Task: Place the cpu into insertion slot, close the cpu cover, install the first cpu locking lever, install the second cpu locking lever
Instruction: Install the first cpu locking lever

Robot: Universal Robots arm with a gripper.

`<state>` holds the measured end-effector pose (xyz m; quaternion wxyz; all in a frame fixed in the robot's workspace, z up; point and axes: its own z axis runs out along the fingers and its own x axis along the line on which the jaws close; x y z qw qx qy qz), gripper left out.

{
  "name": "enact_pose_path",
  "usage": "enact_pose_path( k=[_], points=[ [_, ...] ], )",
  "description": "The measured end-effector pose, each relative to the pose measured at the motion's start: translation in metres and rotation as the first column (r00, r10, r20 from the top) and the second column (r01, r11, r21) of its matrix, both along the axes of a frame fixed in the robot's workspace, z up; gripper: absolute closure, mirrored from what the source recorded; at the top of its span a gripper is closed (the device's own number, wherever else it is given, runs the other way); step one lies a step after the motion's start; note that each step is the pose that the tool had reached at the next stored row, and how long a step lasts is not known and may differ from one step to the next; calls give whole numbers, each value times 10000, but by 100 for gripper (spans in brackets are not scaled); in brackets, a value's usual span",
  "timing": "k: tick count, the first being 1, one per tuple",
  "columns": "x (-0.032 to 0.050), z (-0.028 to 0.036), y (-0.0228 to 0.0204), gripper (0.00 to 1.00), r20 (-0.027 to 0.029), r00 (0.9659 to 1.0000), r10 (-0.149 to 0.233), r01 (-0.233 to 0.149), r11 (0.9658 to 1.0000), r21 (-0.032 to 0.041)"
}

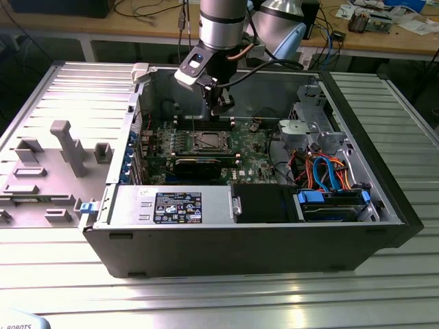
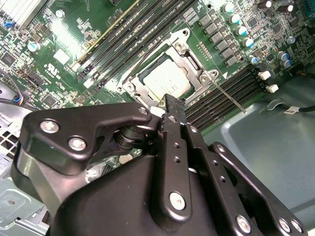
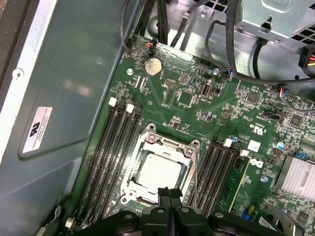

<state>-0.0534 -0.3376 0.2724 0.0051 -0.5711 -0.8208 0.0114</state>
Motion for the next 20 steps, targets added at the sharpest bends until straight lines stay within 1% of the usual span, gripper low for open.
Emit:
enact_pose_path(
  k=[5, 8, 9, 10, 11, 13, 14, 16, 17, 18, 20],
  points=[
    [0, 0, 0, 89, 0, 10000, 29, -29, 10000, 3],
    [0, 0, -1, 89, -1, 9986, 528, -528, 9986, 3],
    [0, 0, 0, 89, -1, 9965, 831, -831, 9965, 3],
    [0, 0, 0, 89, 0, 9948, 1016, -1016, 9948, 4],
    [0, 0, -1, 89, 0, 9913, 1319, -1319, 9913, 3],
    [0, 0, 0, 89, 0, 9850, 1728, -1728, 9850, 3],
    [0, 0, 0, 89, 0, 9788, 2050, -2050, 9788, 3],
    [0, 0, 0, 89, -1, 9706, 2405, -2405, 9706, 3],
    [0, 0, 0, 89, 0, 9644, 2643, -2643, 9644, 3],
    [0, -1, 0, 89, 0, 9599, 2805, -2805, 9599, 3],
    [0, -1, 0, 89, 0, 9480, 3184, -3184, 9480, 3]
  ],
)
